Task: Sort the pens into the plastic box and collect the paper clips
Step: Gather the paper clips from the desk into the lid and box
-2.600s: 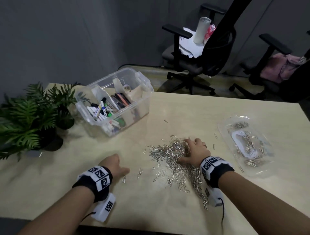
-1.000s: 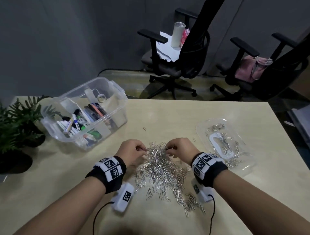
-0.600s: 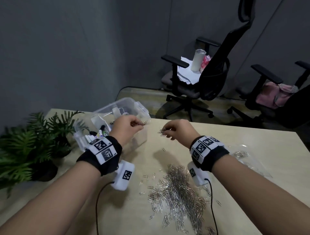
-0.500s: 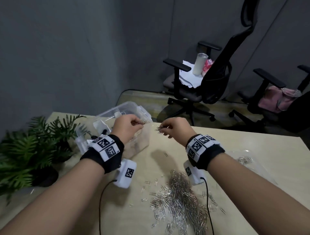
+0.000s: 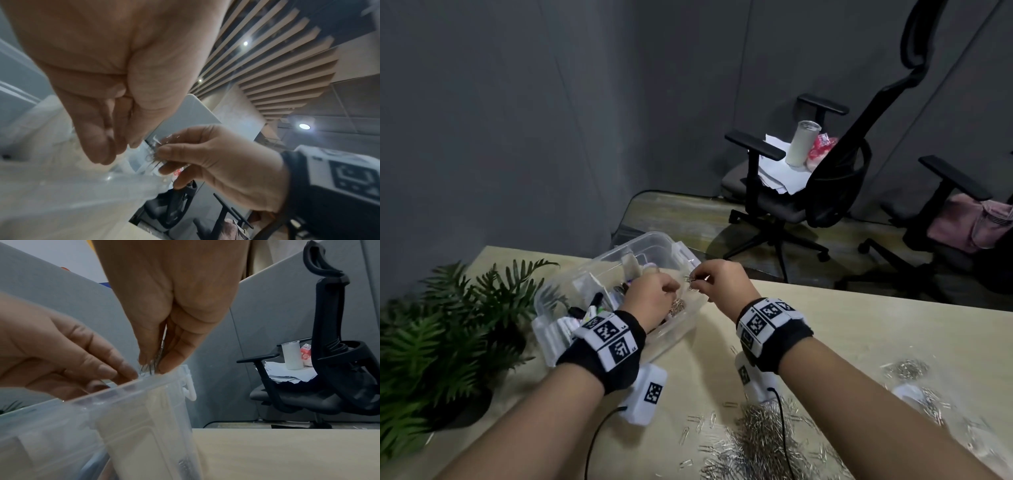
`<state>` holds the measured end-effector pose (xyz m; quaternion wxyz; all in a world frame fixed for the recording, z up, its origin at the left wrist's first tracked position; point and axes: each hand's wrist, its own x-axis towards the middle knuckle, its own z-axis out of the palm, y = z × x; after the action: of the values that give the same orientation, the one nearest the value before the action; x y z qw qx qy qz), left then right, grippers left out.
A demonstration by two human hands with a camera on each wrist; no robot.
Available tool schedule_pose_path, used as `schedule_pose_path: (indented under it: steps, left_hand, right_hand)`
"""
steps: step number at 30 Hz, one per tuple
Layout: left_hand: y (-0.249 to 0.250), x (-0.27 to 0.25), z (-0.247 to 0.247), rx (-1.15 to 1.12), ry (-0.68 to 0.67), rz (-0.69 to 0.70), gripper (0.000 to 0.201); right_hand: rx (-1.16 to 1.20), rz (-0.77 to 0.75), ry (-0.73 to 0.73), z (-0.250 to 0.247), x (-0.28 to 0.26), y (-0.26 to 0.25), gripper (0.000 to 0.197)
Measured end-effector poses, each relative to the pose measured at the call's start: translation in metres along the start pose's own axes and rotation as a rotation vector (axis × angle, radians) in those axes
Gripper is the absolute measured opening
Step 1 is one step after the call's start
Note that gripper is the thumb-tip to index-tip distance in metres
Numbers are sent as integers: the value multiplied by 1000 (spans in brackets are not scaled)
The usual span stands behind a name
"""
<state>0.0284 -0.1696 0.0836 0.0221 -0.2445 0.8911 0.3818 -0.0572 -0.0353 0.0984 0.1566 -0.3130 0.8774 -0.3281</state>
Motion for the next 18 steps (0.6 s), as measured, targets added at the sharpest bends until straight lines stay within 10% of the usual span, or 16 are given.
schedule_pose_path:
  steps: [11,18]
  left_hand:
    - [26,-29,0,-117,42,125,13]
    - [28,-61,68,31,-314,125,29]
  right_hand:
    - [6,-31,70,-15,-23,28,11]
    - [-164,203,-168,6,-73,111,42]
